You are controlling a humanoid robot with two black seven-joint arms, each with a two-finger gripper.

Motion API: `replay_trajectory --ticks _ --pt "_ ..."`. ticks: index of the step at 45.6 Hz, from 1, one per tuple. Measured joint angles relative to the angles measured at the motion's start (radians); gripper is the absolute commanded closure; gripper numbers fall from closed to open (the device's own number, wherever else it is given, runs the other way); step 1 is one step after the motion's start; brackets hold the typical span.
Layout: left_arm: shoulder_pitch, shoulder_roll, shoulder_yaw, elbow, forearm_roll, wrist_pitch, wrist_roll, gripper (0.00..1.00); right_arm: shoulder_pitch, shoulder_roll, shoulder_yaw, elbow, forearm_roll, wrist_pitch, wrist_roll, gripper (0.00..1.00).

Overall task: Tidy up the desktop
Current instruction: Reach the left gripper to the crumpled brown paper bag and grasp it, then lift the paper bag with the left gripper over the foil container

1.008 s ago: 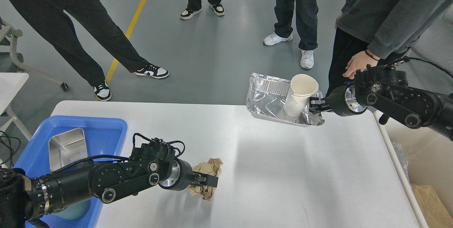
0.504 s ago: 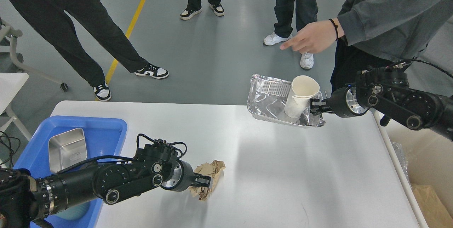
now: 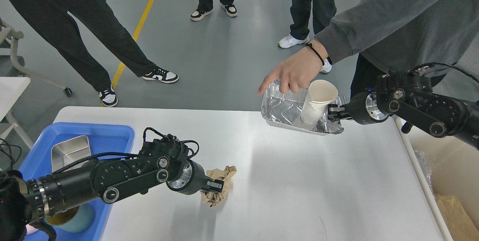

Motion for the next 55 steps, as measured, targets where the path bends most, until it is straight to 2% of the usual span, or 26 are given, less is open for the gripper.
replay_trajectory --ticks 5,20,28,34,37,42,50,55 --pt "0.000 0.023 -0.052 -0.038 0.000 -0.059 0.027 0.97 0.000 0.000 0.001 0.000 0.000 0.000 0.000 1.00" --pt "0.001 0.073 -0.121 -0.139 -0.032 -0.165 0.066 0.96 0.001 0.000 0.001 0.000 0.000 0.000 0.000 1.00" --pt "-0.055 0.118 -0.230 -0.228 -0.098 -0.295 0.124 0.95 0.002 0.002 0.001 0.000 0.000 0.000 0.000 1.00" --pt "-0.178 0.146 -0.287 -0.269 -0.227 -0.316 0.176 0.95 0.004 0.006 0.001 0.000 0.000 0.000 0.000 1.00" --pt "-0.265 0.162 -0.290 -0.277 -0.313 -0.317 0.189 0.95 0.005 0.007 0.000 -0.001 0.000 0.000 0.000 1.00" --pt "-0.415 0.182 -0.272 -0.279 -0.449 -0.318 0.199 0.95 0.006 0.008 -0.001 -0.002 0.000 0.001 0.000 1.00" --pt "-0.668 0.202 -0.164 -0.256 -0.673 -0.318 0.205 0.95 0.007 0.007 -0.001 -0.002 0.000 0.003 0.000 1.00" --pt "-0.764 0.204 -0.118 -0.249 -0.744 -0.318 0.205 0.95 0.008 0.007 -0.001 -0.002 0.000 0.003 0.000 1.00"
